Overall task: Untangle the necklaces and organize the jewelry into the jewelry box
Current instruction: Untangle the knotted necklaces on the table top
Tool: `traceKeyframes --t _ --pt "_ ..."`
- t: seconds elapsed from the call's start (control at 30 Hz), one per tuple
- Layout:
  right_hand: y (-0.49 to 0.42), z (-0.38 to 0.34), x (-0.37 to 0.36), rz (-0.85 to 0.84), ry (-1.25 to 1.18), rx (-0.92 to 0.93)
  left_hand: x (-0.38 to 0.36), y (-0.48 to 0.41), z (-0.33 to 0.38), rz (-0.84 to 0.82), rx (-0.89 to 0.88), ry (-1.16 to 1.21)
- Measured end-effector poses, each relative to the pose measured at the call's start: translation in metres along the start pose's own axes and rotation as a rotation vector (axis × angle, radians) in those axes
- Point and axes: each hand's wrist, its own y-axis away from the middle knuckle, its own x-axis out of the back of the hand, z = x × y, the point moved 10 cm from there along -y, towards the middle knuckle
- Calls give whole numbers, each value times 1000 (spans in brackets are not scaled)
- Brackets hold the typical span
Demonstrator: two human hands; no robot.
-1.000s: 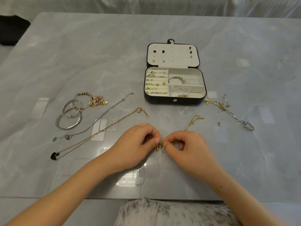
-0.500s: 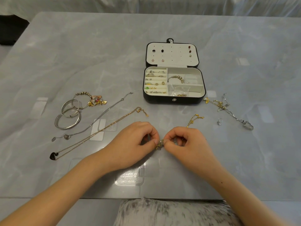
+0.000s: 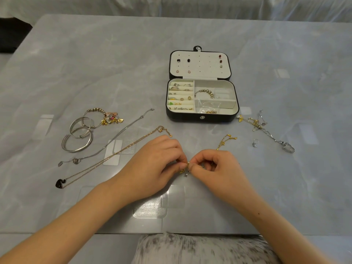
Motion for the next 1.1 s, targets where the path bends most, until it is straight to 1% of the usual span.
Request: traceKeyframes --t 0.1,0.27,0.47,0.73,1.0,1.1 --pt "1 -3 -1 -3 42 20 1 1 5 2 -38 -20" --pt "3 -5 -2 -17 60 4 -2 4 -1 2 -6 36" --pt "2 0 1 -8 -8 -68 7 3 -5 56 4 42" --pt "1 8 0 -24 -126 -126 5 8 -18 75 130 87" --pt "-1 4 1 -56 -280 -135 9 7 -15 124 119 71" --pt "-1 3 0 -82 -308 -147 4 4 -13 112 113 96"
